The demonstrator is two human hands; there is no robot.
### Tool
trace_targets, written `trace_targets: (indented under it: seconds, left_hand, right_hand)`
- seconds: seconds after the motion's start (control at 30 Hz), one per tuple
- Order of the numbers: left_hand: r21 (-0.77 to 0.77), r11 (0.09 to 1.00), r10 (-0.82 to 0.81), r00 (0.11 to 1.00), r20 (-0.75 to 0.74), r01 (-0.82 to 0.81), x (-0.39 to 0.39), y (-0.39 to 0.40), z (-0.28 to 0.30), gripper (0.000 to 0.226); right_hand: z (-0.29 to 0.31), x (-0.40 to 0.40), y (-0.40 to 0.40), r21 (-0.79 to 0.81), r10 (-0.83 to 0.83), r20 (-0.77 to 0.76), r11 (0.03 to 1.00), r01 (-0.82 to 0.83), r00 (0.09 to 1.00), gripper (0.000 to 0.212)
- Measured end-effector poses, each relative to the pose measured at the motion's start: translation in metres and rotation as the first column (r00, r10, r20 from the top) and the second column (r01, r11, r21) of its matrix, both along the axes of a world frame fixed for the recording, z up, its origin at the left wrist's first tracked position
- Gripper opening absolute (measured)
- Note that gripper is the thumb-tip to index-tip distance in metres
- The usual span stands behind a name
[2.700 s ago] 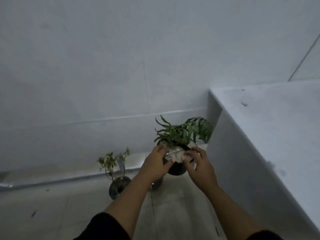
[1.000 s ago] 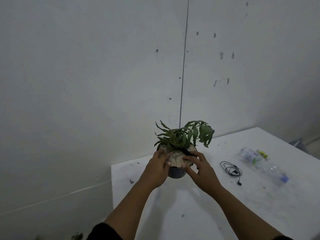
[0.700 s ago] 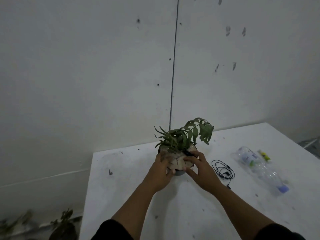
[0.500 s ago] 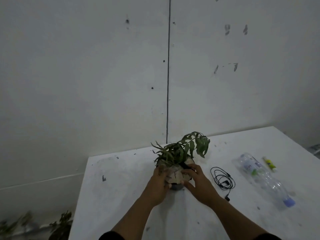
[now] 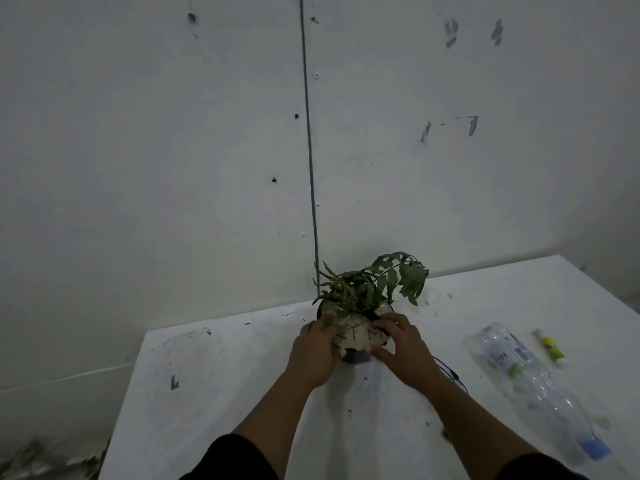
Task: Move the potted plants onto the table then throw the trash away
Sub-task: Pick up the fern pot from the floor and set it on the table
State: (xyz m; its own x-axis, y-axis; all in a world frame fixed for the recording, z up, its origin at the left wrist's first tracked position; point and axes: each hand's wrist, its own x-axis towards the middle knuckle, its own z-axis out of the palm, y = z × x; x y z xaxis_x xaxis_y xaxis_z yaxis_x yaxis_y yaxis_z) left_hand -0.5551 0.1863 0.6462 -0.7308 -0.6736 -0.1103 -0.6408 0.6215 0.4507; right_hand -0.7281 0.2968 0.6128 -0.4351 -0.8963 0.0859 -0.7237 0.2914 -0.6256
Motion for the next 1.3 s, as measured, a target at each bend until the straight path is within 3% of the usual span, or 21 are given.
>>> trace_targets:
  seconds: [0.3,0.7,0.93,1.1,1.3]
  left_hand:
    - [0.059,0.998,-0.020,0.998,-0.061,0.024,-0.035,-0.026,-0.005,0.047]
    - [-0.060,0.995,0.078,0.995,-0.061,-0.081,-0.052,-0.018,-0.013,0.049]
    - [0.020,0.989,0.148,0.968,-0.201,-0.147,-0.057,-0.003,-0.013,0.049]
    - [-0.002,0.985,0.168,0.958,-0.232,-0.173,-0.044,-0.006,-0.013,0.058]
    - [0.053,0.991,0.129,0.957,-0.259,-0.119,-0.040,-0.010,-0.011,0.048]
  right_hand:
    - [0.003,-0.027,-0.020,-0.003,-0.028,0.081,1.000,0.028,0.996,0.045]
    - [0.017,-0.041,-0.031,0.091,-0.014,0.078,0.996,0.007,0.997,0.041]
    - [0.032,-0.048,-0.037,0.180,0.010,0.077,0.983,-0.024,0.997,0.052]
    - [0.030,-0.043,-0.028,0.134,-0.033,0.100,0.991,0.019,0.994,0.056]
    - [0.022,-0.030,-0.018,0.103,-0.058,0.034,0.993,0.055,0.998,0.049]
